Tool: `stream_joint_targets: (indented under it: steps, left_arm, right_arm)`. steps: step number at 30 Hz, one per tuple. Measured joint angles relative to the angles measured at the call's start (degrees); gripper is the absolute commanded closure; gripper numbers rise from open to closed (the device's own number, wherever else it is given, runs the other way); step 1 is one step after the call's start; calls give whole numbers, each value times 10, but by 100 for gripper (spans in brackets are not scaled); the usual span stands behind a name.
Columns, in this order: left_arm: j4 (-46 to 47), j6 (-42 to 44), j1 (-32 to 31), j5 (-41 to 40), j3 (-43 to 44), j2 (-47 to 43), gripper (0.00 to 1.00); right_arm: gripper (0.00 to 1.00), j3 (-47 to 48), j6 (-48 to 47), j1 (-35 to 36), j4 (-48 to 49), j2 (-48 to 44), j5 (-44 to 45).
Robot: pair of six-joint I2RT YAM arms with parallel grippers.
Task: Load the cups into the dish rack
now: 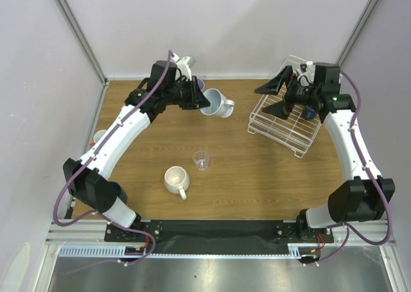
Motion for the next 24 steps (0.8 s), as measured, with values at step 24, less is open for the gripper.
stream_joint_targets:
  steps: [24]
  left_arm:
    - [114, 86, -3, 149, -5, -96, 100]
  right_arm:
    - [13, -209, 645, 113, 583, -58, -137]
